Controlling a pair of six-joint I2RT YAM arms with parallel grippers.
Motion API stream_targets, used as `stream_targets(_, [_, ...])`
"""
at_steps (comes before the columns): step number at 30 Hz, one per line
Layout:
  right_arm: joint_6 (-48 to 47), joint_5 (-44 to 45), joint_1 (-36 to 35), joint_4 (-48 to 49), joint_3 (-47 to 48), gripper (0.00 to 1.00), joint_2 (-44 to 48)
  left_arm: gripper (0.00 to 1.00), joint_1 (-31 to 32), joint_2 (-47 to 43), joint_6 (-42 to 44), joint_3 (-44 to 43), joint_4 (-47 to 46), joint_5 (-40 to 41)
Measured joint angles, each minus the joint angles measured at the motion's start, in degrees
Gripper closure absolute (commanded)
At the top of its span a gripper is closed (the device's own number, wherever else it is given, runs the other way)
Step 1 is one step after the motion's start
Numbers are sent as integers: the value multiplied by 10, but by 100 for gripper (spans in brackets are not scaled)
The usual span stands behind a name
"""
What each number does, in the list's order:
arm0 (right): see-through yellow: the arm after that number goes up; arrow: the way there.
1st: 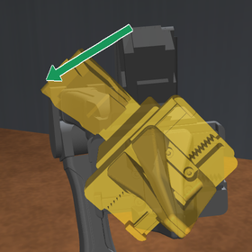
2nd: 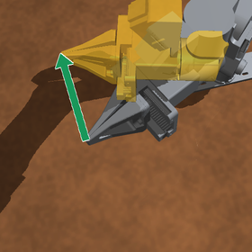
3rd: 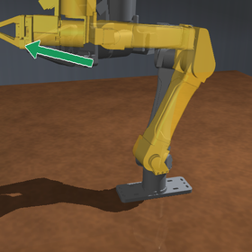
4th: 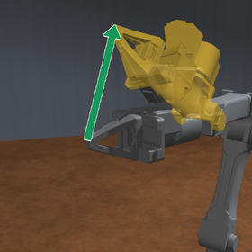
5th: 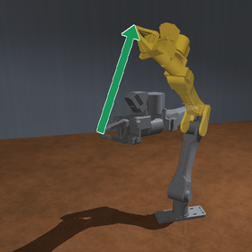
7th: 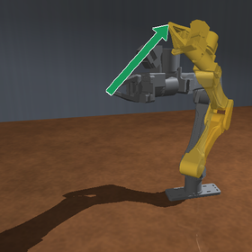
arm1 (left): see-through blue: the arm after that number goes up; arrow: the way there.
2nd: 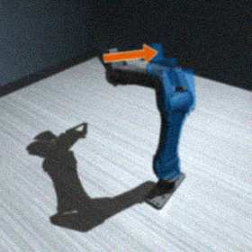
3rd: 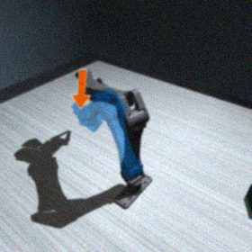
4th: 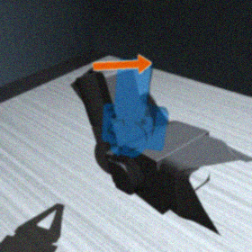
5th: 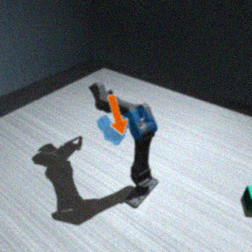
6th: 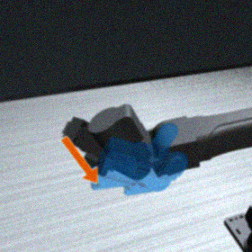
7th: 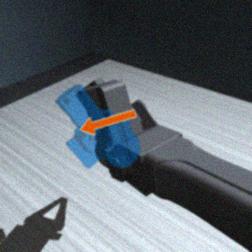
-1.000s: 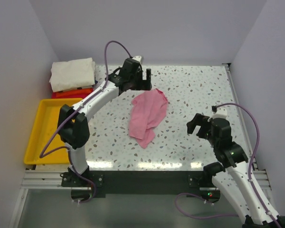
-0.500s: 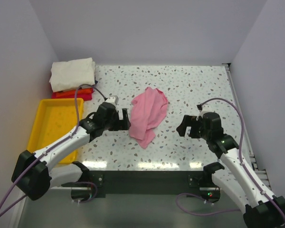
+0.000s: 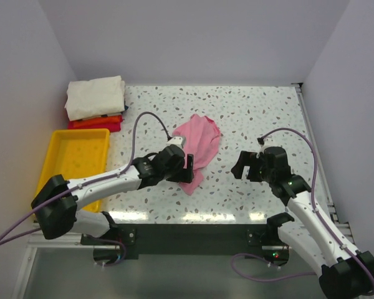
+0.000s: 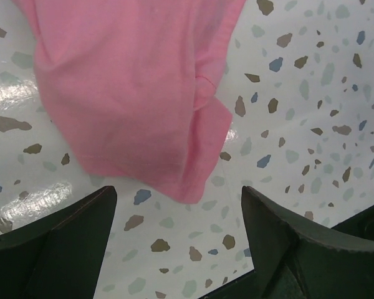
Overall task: Fold and stack the t-shirts
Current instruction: Flatten the tshirt out
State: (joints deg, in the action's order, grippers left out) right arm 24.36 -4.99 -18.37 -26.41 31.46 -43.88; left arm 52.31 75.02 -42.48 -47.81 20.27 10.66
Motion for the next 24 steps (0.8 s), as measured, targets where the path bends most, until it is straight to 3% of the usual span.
stream_targets(11, [0, 14, 0, -11, 0, 1, 2, 44, 40, 170, -12, -76, 20, 43])
stream_targets(21, [-1, 15, 0, -13, 0, 1, 2, 51, 44, 213, -26, -114, 76, 107])
stream_targets(24, [-1, 15, 0, -13, 0, 1, 2, 66, 44, 224, -28, -123, 88, 122])
